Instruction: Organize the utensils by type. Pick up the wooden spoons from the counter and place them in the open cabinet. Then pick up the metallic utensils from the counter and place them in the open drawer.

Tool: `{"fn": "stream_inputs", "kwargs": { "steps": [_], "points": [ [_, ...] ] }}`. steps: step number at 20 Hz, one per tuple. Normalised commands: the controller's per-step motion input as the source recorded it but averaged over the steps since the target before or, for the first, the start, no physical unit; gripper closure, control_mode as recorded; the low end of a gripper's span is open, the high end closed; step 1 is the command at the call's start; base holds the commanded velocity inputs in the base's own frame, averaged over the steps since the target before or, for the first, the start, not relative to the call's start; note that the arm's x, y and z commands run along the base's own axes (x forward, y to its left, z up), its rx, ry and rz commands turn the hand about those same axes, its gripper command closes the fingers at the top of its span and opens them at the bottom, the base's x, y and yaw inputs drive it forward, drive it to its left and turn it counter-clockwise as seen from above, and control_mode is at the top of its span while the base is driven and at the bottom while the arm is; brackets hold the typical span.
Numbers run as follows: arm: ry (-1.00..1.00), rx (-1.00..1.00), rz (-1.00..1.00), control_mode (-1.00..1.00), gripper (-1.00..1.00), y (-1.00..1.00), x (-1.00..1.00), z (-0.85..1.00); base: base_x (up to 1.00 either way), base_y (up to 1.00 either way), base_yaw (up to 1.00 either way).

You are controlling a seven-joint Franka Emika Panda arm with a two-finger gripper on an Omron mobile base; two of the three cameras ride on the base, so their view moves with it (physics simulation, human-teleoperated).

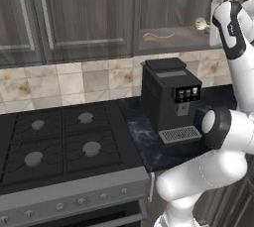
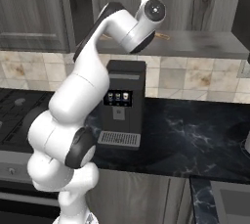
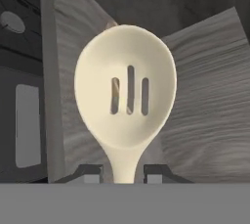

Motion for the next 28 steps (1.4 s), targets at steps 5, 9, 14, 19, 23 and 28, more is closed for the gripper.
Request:
{"fn": "stream_inputs", "kwargs": {
  "steps": [5,9,14,19,23,28],
  "points": [
    [0.00,0.02,0.02,-1.00,1.00,0.00,0.38,-0.01,0.00,0.00,0.00],
    [0.03,0.05,0.01,-1.00,1.00,0.00,0.36,-0.01,0.00,0.00,0.00],
    [0.02,0.03,0.01,-1.00,1.00,0.00,0.27,-0.09,0.00,0.00,0.00],
    [0.01,0.04,0.01,-1.00,1.00,0.00,0.13,-0.22,0.00,0.00,0.00],
    [0.00,0.08,0.02,-1.00,1.00,0.00,0.16,-0.20,0.00,0.00,0.00],
    [0.00,0.09,0.01,-1.00,1.00,0.00,0.21,-0.17,0.00,0.00,0.00]
  ]
}}
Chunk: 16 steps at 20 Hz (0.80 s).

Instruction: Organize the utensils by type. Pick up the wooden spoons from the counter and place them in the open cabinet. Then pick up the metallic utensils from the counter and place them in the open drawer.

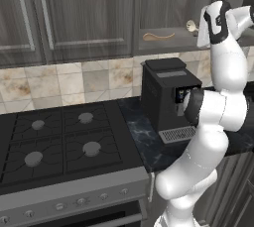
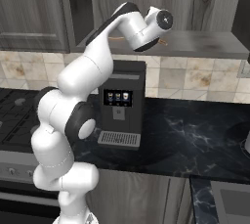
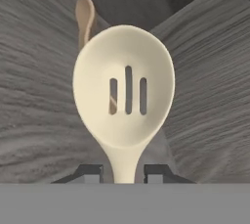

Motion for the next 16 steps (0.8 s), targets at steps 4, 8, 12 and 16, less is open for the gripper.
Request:
{"fn": "stream_inputs", "kwargs": {
  "steps": [4,8,12,16],
  "points": [
    [0.00,0.08,0.01,-1.00,1.00,0.00,0.26,-0.08,0.00,0.00,0.00],
    [0.00,0.07,0.01,-1.00,1.00,0.00,0.35,-0.01,0.00,0.00,0.00],
    [0.00,0.03,0.03,-1.00,1.00,0.00,0.37,0.02,0.00,0.00,0.00],
    [0.00,0.03,0.04,-1.00,1.00,0.00,0.24,-0.04,0.00,0.00,0.00]
  ]
}}
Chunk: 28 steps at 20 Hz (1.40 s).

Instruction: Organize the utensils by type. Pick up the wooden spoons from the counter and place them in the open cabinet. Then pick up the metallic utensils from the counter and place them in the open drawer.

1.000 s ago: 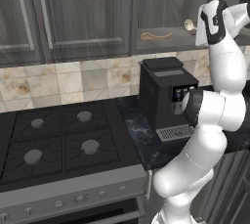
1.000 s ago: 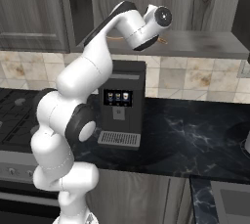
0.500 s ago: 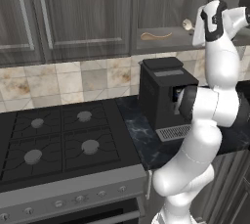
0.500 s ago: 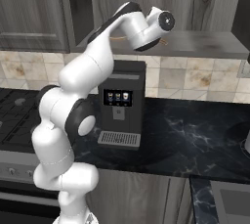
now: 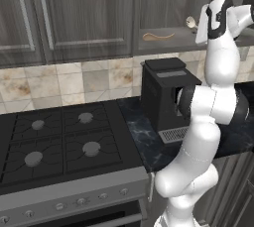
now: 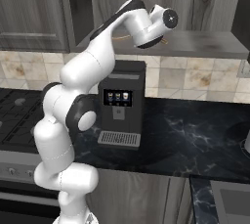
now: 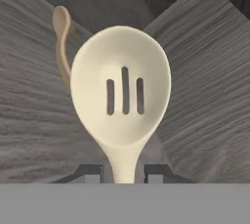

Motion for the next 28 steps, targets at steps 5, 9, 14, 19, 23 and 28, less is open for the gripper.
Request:
{"fn": "stream_inputs", "kwargs": {
  "steps": [5,9,14,19,23,28],
  "points": [
    [0.00,0.03,0.02,-1.00,1.00,0.04,0.23,-0.20,0.00,0.00,0.00],
    [0.00,0.02,0.01,-1.00,-1.00,0.12,0.09,-0.35,0.00,0.00,0.00],
    [0.02,0.00,0.00,-1.00,-1.00,0.23,0.27,-0.37,0.00,0.00,0.00],
    [0.03,0.01,0.00,-1.00,-1.00,0.22,0.27,-0.29,0.00,0.00,0.00],
    [0.02,0.03,0.00,-1.00,-1.00,0.17,0.17,-0.25,0.00,0.00,0.00],
    [0.00,0.02,0.00,-1.00,-1.00,0.04,0.01,-0.25,0.00,0.00,0.00]
  ]
}}
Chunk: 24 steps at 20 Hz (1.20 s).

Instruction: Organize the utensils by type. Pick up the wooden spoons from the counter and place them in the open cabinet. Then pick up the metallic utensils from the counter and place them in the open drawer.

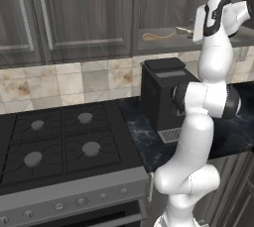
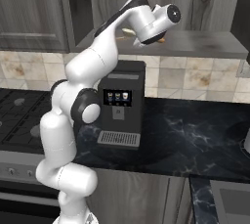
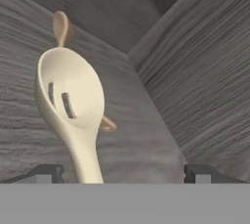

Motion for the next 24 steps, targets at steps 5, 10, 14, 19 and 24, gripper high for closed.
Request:
{"fn": "stream_inputs", "kwargs": {
  "steps": [5,10,14,19,24],
  "points": [
    [0.00,0.02,0.00,-1.00,-1.00,0.00,0.00,-0.15,0.00,0.00,0.00],
    [0.01,0.02,0.00,-1.00,-1.00,0.00,0.01,-0.11,0.00,0.00,0.00],
    [0.08,0.00,0.00,-1.00,-1.00,0.04,0.11,-0.11,0.00,0.00,0.00],
    [0.09,0.00,0.00,-1.00,-1.00,0.09,0.12,-0.02,0.00,0.00,0.00],
    [0.11,0.00,-0.03,-1.00,-1.00,0.02,0.00,0.00,0.00,0.00,0.00]
  ]
}}
